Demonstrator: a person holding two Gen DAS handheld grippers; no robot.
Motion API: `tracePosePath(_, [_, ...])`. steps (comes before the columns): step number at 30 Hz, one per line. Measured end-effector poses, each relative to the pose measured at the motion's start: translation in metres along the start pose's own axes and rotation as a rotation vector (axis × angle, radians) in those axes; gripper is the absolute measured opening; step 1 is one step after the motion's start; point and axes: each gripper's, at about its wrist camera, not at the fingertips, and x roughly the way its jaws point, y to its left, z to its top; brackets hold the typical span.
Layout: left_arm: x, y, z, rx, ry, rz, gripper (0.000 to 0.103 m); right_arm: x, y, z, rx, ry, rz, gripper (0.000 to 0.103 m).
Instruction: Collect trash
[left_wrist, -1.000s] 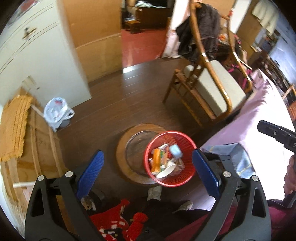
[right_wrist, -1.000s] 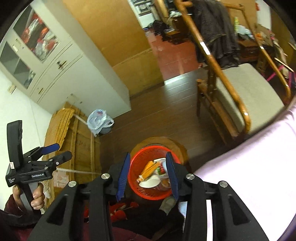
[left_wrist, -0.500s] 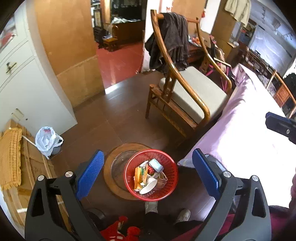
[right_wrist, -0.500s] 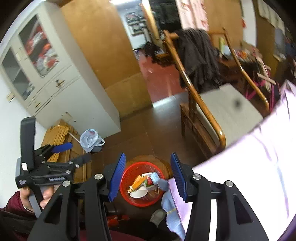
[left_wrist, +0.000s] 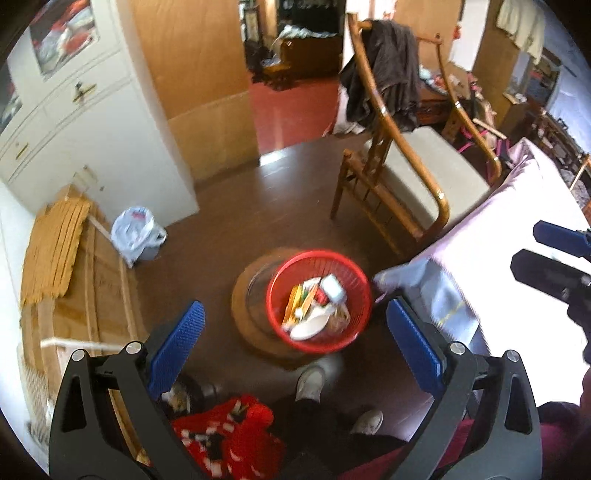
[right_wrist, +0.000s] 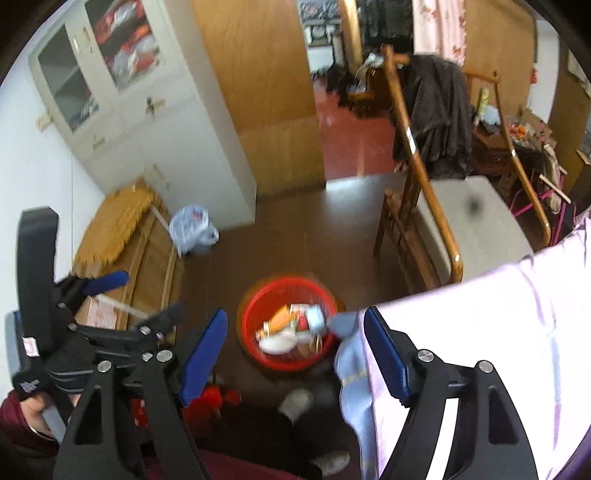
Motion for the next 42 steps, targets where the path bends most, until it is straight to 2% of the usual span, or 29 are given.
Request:
tracePosePath(5, [0.008, 0.01, -0.02, -0.017, 0.037, 0.04, 0.095, 0.017, 0.008, -0.015, -0.023, 0.075, 0.022, 0.075])
tracePosePath(11, [0.044, 0.029, -0.027, -0.025, 0.094, 0.07, 0.095, 0.048, 0.012, -0.019, -0.002, 0.129, 0.022, 0.075])
tracePosePath(15, [0.063, 0.032, -0.027, 0.002, 0.118, 0.05, 0.095, 0.075, 0.02, -0.021, -0.029, 0.154, -0.011, 0.075])
tracePosePath(20, [0.099, 0.04, -0.021, -0.001, 0.153, -0.015, 0.095, 0.116, 0.019, -0.017, -0.016, 0.202, 0.005, 0.075])
tracePosePath(23, [0.117, 0.044, -0.015, 0.002, 0.18, 0.0, 0.095, 0.134, 0.019, -0.015, -0.005, 0.231, -0.006, 0.075])
tracePosePath(30, [0.131, 0.041, -0.011, 0.054, 0.195, -0.026, 0.095, 0.144, 0.023, -0.013, -0.009, 0.256, -0.013, 0.075])
tracePosePath(42, [0.143, 0.037, -0.007, 0.079, 0.227, -0.064, 0.095, 0.161, 0.016, -0.013, 0.013, 0.307, -0.028, 0.075])
